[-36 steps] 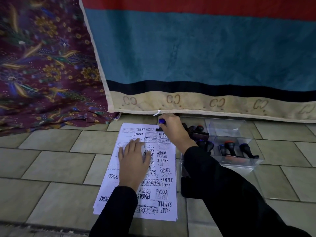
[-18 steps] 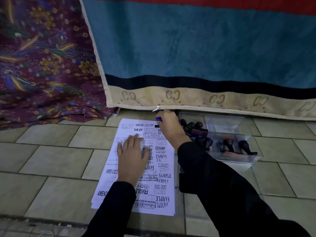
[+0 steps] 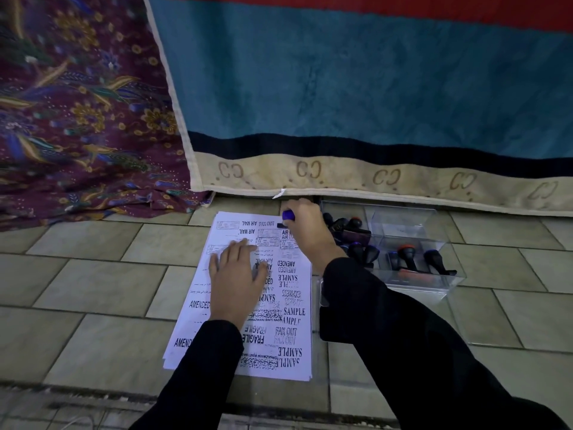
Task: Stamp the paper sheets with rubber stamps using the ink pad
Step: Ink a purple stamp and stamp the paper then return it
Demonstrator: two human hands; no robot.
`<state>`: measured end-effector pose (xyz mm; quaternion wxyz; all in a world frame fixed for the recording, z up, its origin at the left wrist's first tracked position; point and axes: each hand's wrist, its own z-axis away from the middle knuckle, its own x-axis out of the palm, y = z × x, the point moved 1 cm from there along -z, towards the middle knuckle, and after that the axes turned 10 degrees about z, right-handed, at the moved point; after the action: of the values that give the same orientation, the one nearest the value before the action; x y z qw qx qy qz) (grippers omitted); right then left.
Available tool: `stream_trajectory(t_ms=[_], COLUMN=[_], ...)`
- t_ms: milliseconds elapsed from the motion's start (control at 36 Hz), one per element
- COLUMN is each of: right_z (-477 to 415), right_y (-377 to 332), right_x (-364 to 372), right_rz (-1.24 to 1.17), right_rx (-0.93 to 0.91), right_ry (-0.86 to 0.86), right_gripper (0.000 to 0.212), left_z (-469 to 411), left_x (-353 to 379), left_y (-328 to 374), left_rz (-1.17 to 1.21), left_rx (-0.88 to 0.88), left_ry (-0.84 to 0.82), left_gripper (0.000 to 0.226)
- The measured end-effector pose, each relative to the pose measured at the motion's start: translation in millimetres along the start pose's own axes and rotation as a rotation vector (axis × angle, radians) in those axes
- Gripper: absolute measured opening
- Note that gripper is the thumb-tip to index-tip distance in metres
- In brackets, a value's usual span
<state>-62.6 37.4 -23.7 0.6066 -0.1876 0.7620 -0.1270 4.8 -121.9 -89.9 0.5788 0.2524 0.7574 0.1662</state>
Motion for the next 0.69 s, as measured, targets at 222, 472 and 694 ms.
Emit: stream_trajectory(t_ms=[222,472,694], right_z=[11.1,26.3,20.4], right_y=[18.8,78.5,100.4], right_x=[-70.2,-115.6,-104.9], right_rz=[-0.392,-0.233,0.013], right_rx=[0.124,0.265,0.301], right_ry=[0.406,0.421,0.19], right_gripper=[0.035,0.013,0.012], left_z=[0.3,-0.3,0.2], left_x=[0.2,1.6,1.8], left_y=[-0.8,-1.6,-1.5], left_rz=[-0.002,0.005,0.017], left_rx=[0.013,0.017,0.009], left_ry=[0.008,0.009,0.017], left_gripper=[0.049,0.041,0.037])
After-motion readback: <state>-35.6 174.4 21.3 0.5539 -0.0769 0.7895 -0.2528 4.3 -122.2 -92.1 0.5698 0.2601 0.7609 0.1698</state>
